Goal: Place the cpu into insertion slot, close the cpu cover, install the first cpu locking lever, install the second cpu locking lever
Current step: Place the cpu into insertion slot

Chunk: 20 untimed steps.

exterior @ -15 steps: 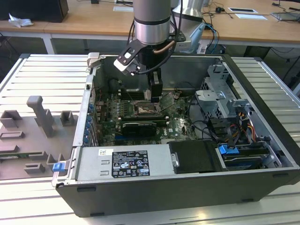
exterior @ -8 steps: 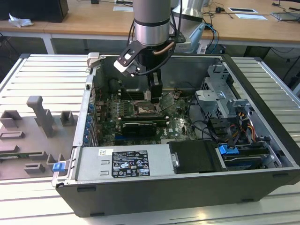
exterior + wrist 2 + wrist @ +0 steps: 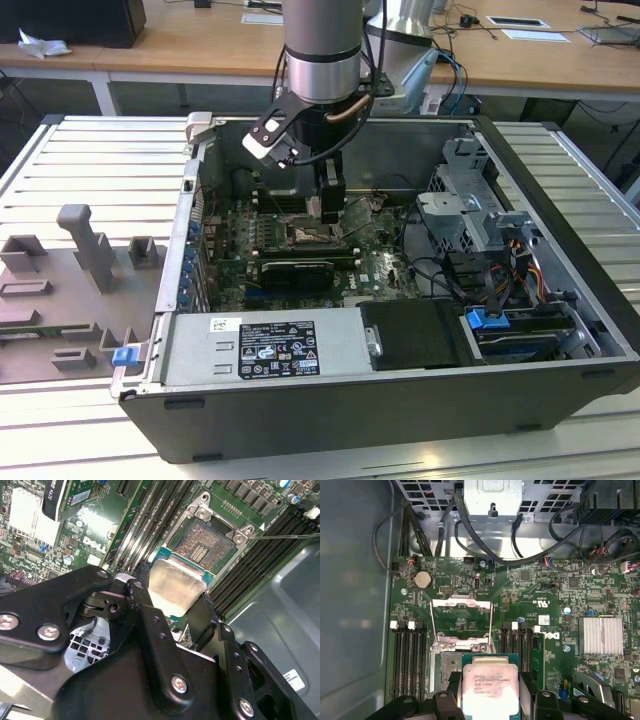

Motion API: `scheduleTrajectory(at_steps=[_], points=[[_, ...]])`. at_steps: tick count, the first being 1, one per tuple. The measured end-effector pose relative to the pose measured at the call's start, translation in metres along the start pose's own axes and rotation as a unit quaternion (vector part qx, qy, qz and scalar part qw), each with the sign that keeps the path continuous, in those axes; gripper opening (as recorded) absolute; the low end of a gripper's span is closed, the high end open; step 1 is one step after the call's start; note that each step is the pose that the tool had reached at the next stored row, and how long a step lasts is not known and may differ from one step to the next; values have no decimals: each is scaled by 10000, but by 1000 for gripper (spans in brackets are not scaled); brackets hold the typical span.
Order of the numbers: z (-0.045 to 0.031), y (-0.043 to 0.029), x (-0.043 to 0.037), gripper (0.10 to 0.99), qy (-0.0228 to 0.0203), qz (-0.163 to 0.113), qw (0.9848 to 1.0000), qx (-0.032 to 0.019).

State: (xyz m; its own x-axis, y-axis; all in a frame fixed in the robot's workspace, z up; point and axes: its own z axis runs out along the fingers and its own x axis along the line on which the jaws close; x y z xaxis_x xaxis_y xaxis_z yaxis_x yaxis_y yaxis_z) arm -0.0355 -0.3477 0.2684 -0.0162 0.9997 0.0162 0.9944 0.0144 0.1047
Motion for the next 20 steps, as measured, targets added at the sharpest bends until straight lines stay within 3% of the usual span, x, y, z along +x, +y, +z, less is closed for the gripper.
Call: scheduleTrajectory(at_steps=[4,9,20], points=[[33,-4,-1,541,0,3,10000,0],[139,-15,-2,541,-1,6,10000,0],[177,-49,55,541,-2,19,10000,-1]])
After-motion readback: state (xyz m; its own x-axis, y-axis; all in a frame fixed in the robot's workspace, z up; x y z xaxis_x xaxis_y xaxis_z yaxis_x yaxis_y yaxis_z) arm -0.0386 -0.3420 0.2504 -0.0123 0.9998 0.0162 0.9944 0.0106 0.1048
